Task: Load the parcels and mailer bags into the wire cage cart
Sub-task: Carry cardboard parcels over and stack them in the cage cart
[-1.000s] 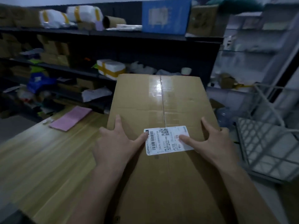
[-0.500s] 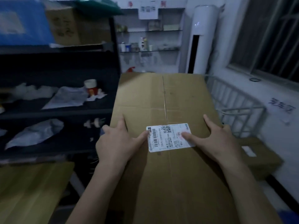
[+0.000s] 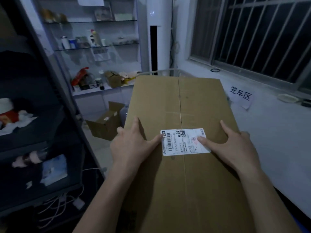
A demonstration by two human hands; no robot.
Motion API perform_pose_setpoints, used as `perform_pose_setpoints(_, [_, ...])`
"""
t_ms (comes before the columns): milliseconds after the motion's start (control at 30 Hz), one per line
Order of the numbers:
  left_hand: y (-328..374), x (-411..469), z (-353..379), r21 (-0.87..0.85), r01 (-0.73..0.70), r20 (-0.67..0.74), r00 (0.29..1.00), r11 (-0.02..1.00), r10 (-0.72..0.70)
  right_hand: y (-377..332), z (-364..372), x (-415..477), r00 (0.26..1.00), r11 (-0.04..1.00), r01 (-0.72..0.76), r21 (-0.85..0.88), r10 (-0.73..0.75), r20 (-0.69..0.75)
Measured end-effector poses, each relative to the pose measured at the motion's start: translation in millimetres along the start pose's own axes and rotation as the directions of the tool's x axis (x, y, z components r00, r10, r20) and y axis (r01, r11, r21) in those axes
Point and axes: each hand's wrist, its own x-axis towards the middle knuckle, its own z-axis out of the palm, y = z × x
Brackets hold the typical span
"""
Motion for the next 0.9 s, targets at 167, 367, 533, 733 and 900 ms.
perform_pose_setpoints(167, [20.1, 89.2, 38.7, -0.029, -0.087, 0.065, 0.994, 0.996, 0.089, -7.1, 23.2, 62.7, 0.993, 0.994, -0.108, -0.024, 0.107, -0.056])
perform_pose_setpoints(367, [55.5, 175.3, 64.5, -0.060, -0.222, 0.105, 0.968, 0.973, 0.227, -18.8, 23.5, 120.1, 0.968, 0.974, -0.226, -0.037, 0.220, -0.121])
perform_pose_setpoints(533, [98.8, 217.9, 75.5, -0.075, -0.323, 0.122, 0.936, 0.944, 0.330, -14.4, 7.5, 151.2, 0.935, 0.955, -0.298, -0.011, 0.289, -0.207])
perform_pose_setpoints(733, [158.4, 247.9, 93.9, -0.122, -0.430, 0.128, 0.887, 0.895, 0.444, 10.9, -9.6, 188.8, 0.887, 0.925, -0.380, 0.026, 0.372, -0.273])
perform_pose_setpoints(900, [222.2, 267.1, 132.6, -0.121, -0.493, 0.163, 0.846, 0.861, 0.507, 54.8, -19.5, 224.6, 0.843, 0.888, -0.458, 0.042, 0.449, -0.295])
